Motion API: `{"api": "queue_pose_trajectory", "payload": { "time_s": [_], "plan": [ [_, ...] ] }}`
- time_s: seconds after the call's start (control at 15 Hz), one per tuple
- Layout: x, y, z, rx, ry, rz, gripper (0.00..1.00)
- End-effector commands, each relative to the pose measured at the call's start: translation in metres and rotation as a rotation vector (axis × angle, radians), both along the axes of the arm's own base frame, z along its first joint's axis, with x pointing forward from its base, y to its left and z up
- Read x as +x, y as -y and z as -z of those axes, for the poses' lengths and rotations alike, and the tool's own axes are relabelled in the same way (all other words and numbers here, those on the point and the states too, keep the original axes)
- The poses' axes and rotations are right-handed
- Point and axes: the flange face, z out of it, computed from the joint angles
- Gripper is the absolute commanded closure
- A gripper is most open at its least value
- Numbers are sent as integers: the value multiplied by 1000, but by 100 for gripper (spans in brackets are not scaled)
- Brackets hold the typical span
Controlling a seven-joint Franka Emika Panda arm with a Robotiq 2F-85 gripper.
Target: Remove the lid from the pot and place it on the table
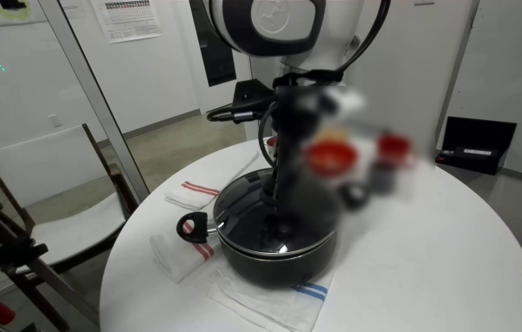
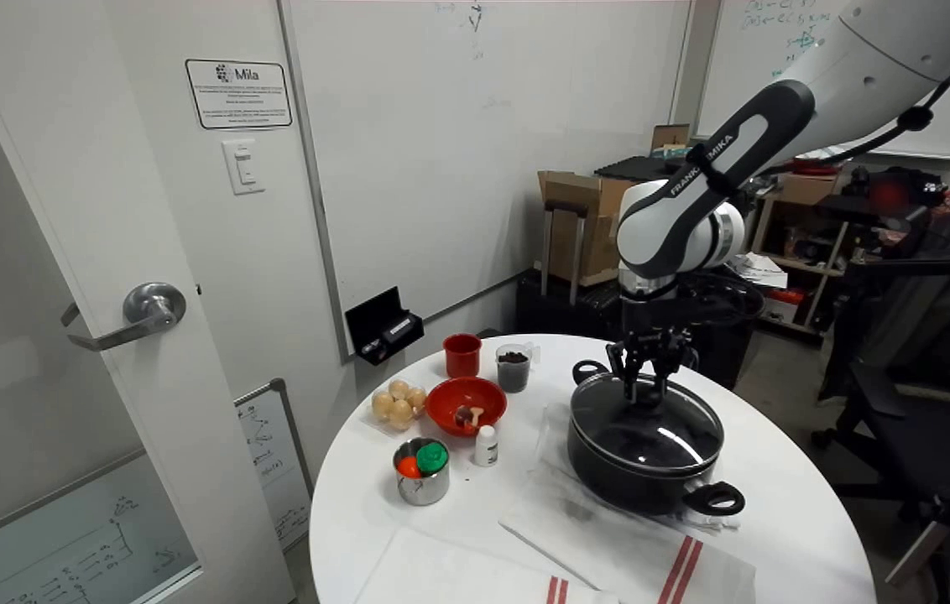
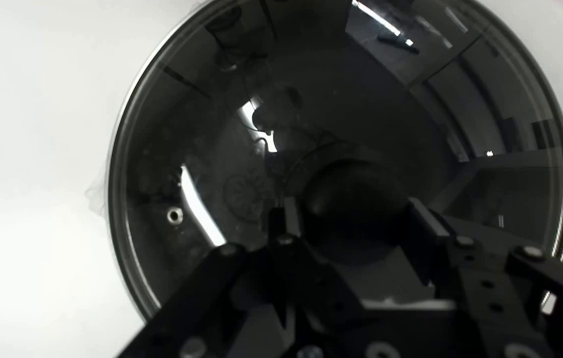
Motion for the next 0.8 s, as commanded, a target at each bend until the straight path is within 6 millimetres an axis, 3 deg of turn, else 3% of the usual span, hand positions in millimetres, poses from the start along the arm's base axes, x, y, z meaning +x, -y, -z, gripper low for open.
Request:
{"api": "queue_pose_trajectory", "payload": {
  "time_s": [0.0,0.4,0.73],
  "plan": [
    [-9,-2,-41,5,42,-5,75],
    [-1,-17,-89,-16,84,-65,75],
    [28,-67,-126,-99,100,-225,75]
  ]
}}
